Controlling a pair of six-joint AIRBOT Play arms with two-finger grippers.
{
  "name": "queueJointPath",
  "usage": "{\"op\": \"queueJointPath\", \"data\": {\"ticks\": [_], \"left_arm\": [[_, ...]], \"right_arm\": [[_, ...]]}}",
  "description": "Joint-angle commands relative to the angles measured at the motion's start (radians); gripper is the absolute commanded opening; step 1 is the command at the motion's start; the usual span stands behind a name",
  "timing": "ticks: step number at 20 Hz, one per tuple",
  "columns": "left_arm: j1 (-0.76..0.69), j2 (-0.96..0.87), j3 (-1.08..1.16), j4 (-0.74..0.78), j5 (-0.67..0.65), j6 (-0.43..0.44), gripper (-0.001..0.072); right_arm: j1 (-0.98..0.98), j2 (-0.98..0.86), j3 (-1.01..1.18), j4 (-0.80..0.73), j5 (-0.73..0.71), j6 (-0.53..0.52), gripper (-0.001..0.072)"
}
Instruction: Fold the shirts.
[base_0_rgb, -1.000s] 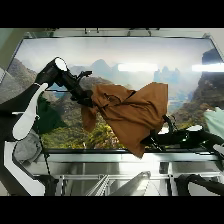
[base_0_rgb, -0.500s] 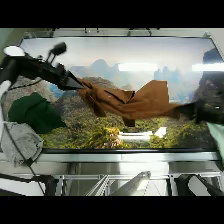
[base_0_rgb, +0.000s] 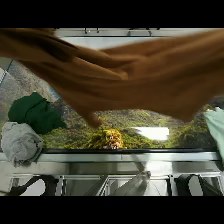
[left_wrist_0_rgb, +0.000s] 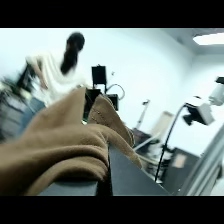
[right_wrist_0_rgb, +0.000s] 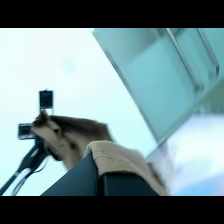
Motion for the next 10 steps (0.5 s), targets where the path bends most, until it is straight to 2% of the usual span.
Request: {"op": "queueJointPath", "data": {"ticks": [1, 3, 5, 7, 10], "left_arm": [[0.193, 0.19, 0.082, -0.134, 0.043, 0.061, 0.0016], [0.309, 0.255, 0.153, -0.016, 0.095, 0.061, 0.0017], [0.341, 0.293, 0.181, 0.266, 0.18, 0.049, 0.0025], [0.239, 0.297, 0.119, 0.458, 0.296, 0.05, 0.0025], [-0.018, 0.195, -0.007, 0.706, 0.435, 0.051, 0.0025]], "right_arm": [[-0.002, 0.045, 0.166, 0.003, -0.12, -0.034, 0.0014], [-0.002, 0.043, 0.169, -0.074, -0.119, -0.032, 0.0014], [0.001, 0.029, 0.154, -0.216, -0.12, -0.004, 0.0015], [0.019, 0.0, 0.108, -0.328, -0.12, 0.016, 0.0015], [0.109, -0.073, -0.033, -0.401, -0.153, -0.007, 0.0014]]}}
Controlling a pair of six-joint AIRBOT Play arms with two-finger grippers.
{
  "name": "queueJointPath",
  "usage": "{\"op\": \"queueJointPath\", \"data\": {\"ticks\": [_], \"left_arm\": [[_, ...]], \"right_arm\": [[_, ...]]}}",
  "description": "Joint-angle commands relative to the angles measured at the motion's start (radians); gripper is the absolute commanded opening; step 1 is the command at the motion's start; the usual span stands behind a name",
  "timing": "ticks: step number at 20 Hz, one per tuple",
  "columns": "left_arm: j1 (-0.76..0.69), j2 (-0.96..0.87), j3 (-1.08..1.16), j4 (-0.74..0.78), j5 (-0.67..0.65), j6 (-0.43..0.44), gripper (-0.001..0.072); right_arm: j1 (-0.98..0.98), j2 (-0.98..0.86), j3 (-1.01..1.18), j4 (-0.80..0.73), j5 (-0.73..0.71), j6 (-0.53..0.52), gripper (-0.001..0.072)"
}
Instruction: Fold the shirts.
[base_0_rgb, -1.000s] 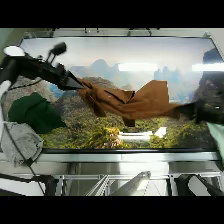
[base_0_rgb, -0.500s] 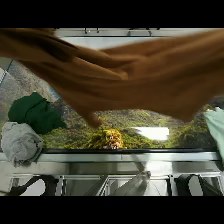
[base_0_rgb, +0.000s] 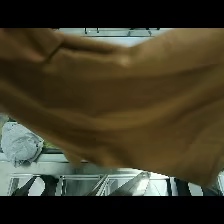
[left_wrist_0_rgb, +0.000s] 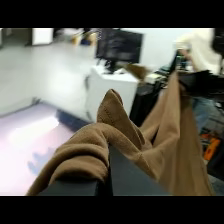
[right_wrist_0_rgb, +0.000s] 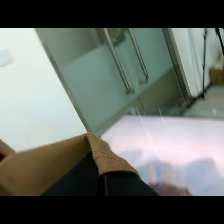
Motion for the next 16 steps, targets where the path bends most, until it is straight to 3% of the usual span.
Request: {"op": "queueJointPath", "data": {"ticks": [1, 4, 7, 8, 10, 11, 14, 16], "left_arm": [[-0.247, -0.107, -0.115, 0.351, 0.214, 0.014, 0.0025], [-0.446, -0.355, -0.153, 0.591, 0.441, 0.027, 0.0025], [-0.51, -0.698, -0.016, 0.64, 0.465, 0.018, 0.0029], [-0.512, -0.816, 0.06, 0.64, 0.451, -0.019, 0.0198], [-0.482, -1.008, 0.235, 0.641, 0.377, -0.129, 0.0624], [-0.46, -1.08, 0.324, 0.642, 0.316, -0.188, 0.0713], [-0.365, -1.184, 0.512, 0.643, 0.113, -0.293, 0.0714], [-0.31, -1.185, 0.535, 0.645, -0.005, -0.331, 0.0713]], "right_arm": [[0.101, -0.085, -0.148, -0.132, -0.061, -0.033, 0.0015], [0.222, -0.237, -0.283, -0.224, -0.23, -0.096, 0.0015], [0.277, -0.481, -0.316, -0.256, -0.447, -0.183, 0.0015], [0.277, -0.561, -0.303, -0.242, -0.489, -0.209, 0.0016], [0.269, -0.708, -0.245, -0.231, -0.517, -0.217, 0.0312], [0.256, -0.751, -0.212, -0.232, -0.489, -0.217, 0.0374], [0.157, -0.767, -0.171, -0.237, -0.357, -0.216, 0.0377], [0.073, -0.755, -0.174, -0.286, -0.177, -0.193, 0.0363]]}}
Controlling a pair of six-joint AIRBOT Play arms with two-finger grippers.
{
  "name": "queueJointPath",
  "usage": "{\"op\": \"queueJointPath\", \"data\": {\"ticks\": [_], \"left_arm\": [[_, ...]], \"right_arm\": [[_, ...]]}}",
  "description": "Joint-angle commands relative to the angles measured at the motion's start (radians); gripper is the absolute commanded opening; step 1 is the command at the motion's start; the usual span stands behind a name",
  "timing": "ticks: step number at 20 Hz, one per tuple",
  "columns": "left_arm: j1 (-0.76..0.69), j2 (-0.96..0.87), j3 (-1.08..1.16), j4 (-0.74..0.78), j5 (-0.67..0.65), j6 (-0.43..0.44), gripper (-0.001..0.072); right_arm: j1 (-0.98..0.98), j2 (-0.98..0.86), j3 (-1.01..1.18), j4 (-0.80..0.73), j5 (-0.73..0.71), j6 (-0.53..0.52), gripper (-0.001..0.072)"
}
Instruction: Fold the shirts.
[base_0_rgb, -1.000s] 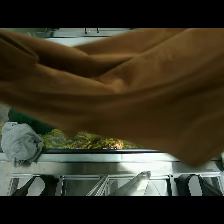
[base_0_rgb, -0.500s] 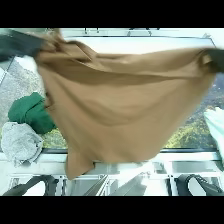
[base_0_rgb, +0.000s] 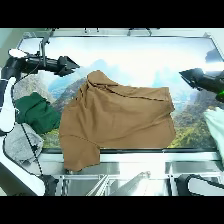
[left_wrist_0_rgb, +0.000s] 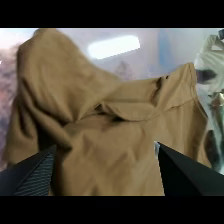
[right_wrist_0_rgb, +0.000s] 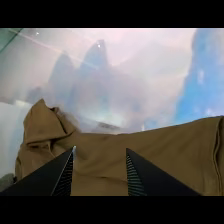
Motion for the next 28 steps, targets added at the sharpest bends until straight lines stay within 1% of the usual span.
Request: {"op": "queueJointPath", "data": {"ticks": [1, 2, 4, 7, 10, 12, 15, 19, 20, 22, 24, 25, 28], "left_arm": [[0.088, -0.068, 0.084, 0.014, -0.246, -0.119, 0.0713], [0.105, -0.055, 0.042, 0.015, -0.29, -0.12, 0.0713], [0.13, -0.02, -0.089, 0.053, -0.322, -0.121, 0.0712], [0.15, 0.043, -0.349, 0.198, -0.296, -0.116, 0.0713], [0.166, 0.082, -0.531, 0.253, -0.296, -0.103, 0.0713], [0.183, 0.106, -0.592, 0.301, -0.283, -0.1, 0.0713], [0.228, 0.148, -0.636, 0.357, -0.284, -0.083, 0.0712], [0.341, 0.227, -0.715, 0.57, -0.205, -0.071, 0.0712], [0.378, 0.238, -0.724, 0.597, -0.19, -0.071, 0.0712], [0.466, 0.254, -0.72, 0.593, -0.168, -0.062, 0.0712], [0.547, 0.26, -0.692, 0.58, -0.175, -0.063, 0.0713], [0.579, 0.26, -0.671, 0.538, -0.193, -0.062, 0.0713], [0.621, 0.261, -0.619, 0.268, -0.297, -0.003, 0.0712]], "right_arm": [[-0.124, -0.019, 0.002, -0.116, 0.264, 0.043, 0.0363], [-0.149, -0.011, -0.022, -0.202, 0.316, 0.076, 0.0363], [-0.182, 0.006, -0.108, -0.369, 0.354, 0.121, 0.0363], [-0.203, 0.032, -0.275, -0.454, 0.33, 0.126, 0.0363], [-0.205, 0.034, -0.4, -0.526, 0.268, 0.158, 0.0364], [-0.204, 0.034, -0.43, -0.523, 0.238, 0.16, 0.0364], [-0.204, 0.035, -0.43, -0.515, 0.237, 0.159, 0.0364], [-0.204, 0.035, -0.43, -0.507, 0.234, 0.159, 0.0364], [-0.204, 0.035, -0.43, -0.507, 0.234, 0.159, 0.0364], [-0.204, 0.035, -0.43, -0.504, 0.235, 0.159, 0.0364], [-0.204, 0.035, -0.43, -0.5, 0.235, 0.159, 0.0364], [-0.204, 0.035, -0.43, -0.5, 0.235, 0.159, 0.0364], [-0.205, 0.035, -0.425, -0.513, 0.238, 0.159, 0.0364]]}}
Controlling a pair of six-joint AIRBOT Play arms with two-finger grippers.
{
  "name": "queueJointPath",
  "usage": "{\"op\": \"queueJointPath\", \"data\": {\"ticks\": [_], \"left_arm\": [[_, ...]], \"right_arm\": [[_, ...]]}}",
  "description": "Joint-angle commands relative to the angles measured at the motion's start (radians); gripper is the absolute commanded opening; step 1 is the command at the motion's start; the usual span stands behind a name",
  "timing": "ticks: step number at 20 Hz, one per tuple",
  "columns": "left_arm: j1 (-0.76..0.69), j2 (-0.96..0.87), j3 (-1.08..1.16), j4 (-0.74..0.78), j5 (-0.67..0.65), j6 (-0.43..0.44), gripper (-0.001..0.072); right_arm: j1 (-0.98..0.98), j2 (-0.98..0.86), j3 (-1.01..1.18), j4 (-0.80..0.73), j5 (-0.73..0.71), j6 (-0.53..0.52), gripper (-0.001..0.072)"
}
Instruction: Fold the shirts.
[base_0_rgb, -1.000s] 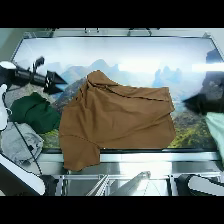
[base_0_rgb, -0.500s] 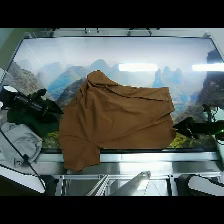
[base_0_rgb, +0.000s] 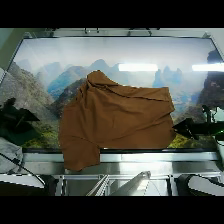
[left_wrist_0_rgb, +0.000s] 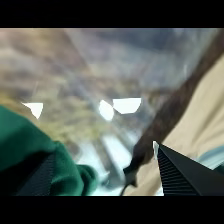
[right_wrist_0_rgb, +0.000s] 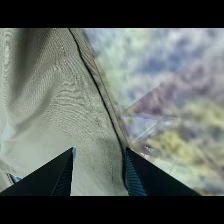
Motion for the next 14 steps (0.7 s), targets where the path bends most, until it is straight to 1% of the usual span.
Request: {"op": "queueJointPath", "data": {"ticks": [1, 3, 6, 9, 10, 14], "left_arm": [[0.038, 0.008, 0.05, -0.264, -0.115, 0.05, 0.0711], [-0.029, 0.019, 0.035, -0.262, -0.117, 0.051, 0.0632], [-0.175, 0.021, -0.047, -0.208, -0.061, 0.073, 0.0635], [-0.311, -0.021, -0.101, -0.074, -0.045, 0.058, 0.0635], [-0.348, -0.037, -0.101, -0.056, -0.037, 0.044, 0.0635], [-0.45, -0.099, -0.072, -0.061, -0.032, 0.041, 0.0635]], "right_arm": [[-0.004, 0.002, 0.008, -0.017, 0.002, 0.002, 0.0365], [-0.016, 0.004, 0.015, -0.015, 0.002, 0.017, 0.0364], [-0.016, 0.006, 0.015, -0.015, 0.002, 0.016, 0.0365], [-0.017, 0.006, 0.016, -0.014, 0.001, 0.016, 0.0365], [-0.016, 0.006, 0.015, -0.005, -0.002, 0.016, 0.0365], [-0.015, 0.006, 0.015, 0.015, 0.002, 0.016, 0.0365]]}}
